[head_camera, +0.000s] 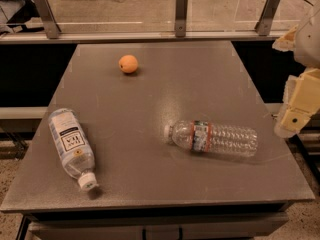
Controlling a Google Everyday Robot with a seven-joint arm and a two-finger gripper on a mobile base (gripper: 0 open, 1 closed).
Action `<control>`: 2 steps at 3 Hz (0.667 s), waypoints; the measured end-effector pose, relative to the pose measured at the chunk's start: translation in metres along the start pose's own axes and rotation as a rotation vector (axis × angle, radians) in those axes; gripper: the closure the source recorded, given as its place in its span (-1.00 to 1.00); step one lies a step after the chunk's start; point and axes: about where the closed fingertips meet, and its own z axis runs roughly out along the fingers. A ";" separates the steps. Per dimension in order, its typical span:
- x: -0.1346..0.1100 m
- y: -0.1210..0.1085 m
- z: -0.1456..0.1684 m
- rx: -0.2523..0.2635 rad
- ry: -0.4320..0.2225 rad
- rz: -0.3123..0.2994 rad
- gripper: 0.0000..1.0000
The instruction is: Move water bottle near orange
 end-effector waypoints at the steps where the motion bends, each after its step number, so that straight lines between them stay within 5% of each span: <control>1: 0.001 -0.001 0.002 0.007 0.006 -0.002 -1.00; 2: 0.005 0.002 0.027 0.009 0.030 -0.021 -1.00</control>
Offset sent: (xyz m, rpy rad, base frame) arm 0.0168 -0.0008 -0.0854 -0.0979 0.0184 0.0350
